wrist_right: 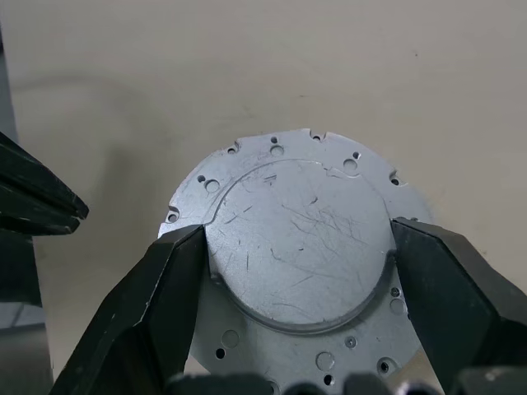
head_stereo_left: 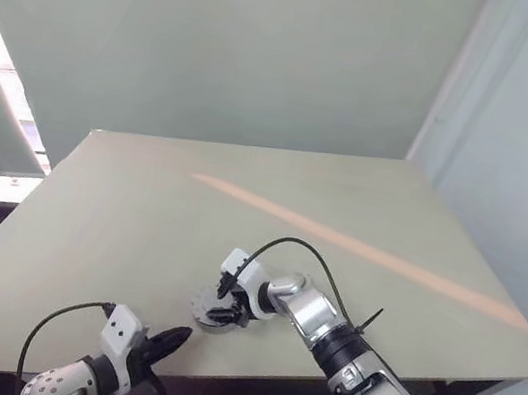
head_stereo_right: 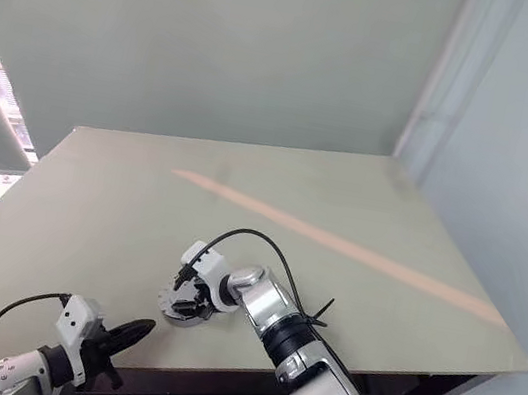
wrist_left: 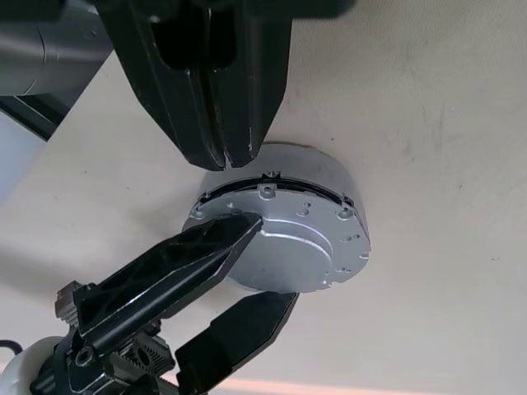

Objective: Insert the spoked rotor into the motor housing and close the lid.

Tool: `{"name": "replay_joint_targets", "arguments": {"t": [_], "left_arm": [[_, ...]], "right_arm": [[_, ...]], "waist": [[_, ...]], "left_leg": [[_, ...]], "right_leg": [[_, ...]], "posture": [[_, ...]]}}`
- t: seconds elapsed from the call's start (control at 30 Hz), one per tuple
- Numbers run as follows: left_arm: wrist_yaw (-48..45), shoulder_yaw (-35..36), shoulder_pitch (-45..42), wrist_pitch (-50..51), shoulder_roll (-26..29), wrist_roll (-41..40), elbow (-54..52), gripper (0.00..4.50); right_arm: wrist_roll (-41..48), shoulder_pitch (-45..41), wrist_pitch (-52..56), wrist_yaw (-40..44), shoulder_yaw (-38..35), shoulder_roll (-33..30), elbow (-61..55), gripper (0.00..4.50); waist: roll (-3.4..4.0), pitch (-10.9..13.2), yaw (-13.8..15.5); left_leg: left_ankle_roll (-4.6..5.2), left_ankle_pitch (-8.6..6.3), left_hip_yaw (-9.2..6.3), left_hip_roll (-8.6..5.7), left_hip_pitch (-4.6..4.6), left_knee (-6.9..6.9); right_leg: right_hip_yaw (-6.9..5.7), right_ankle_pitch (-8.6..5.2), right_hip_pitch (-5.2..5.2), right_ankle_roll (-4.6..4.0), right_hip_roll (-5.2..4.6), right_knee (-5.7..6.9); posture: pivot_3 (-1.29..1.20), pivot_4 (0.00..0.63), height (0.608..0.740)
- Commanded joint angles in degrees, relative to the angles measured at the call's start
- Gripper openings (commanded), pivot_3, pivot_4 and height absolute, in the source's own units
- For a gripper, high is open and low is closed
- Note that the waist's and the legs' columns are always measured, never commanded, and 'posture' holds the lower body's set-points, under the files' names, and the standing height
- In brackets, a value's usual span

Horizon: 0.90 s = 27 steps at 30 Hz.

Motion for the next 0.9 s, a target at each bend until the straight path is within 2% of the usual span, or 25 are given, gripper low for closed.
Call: {"name": "replay_joint_targets", "arguments": {"t": [0.03, 0.3, 0.9], "left_arm": [[0.28, 1.34, 0.01, -0.25, 0.38, -0.82, -2.07, 0.00], [0.59, 1.16, 0.39, -0.02, 0.35, -0.83, -2.51, 0.00], [1.07, 0.87, -0.81, -0.80, 1.53, 0.70, -1.72, 0.00]], "right_arm": [[-2.14, 0.05, 1.44, -1.48, 2.27, -0.17, 2.42, 3.34], [-3.61, -0.57, 2.18, -1.70, 5.41, -0.10, 3.51, 3.34], [-4.80, -1.72, 1.84, -0.39, 7.67, -0.36, 6.31, 3.34]], "waist": [[0.00, 0.00, -0.26], [0.01, -0.01, -0.57], [0.08, -0.05, -0.72]], "left_leg": [[-0.01, -0.01, -0.01, 0.00, 0.01, 0.00], [-0.17, -0.10, -0.01, 0.00, 0.03, 0.02], [-0.12, -0.07, 0.01, 0.01, 0.07, -0.02]], "right_leg": [[-0.01, 0.00, 0.00, 0.00, 0.00, 0.00], [-0.02, 0.00, 0.00, 0.00, -0.02, 0.00], [-0.01, 0.00, -0.01, 0.00, -0.03, 0.00]], "posture": [[0.00, 0.000, 0.740], [0.00, 0.000, 0.740], [0.00, 0.000, 0.740]]}}
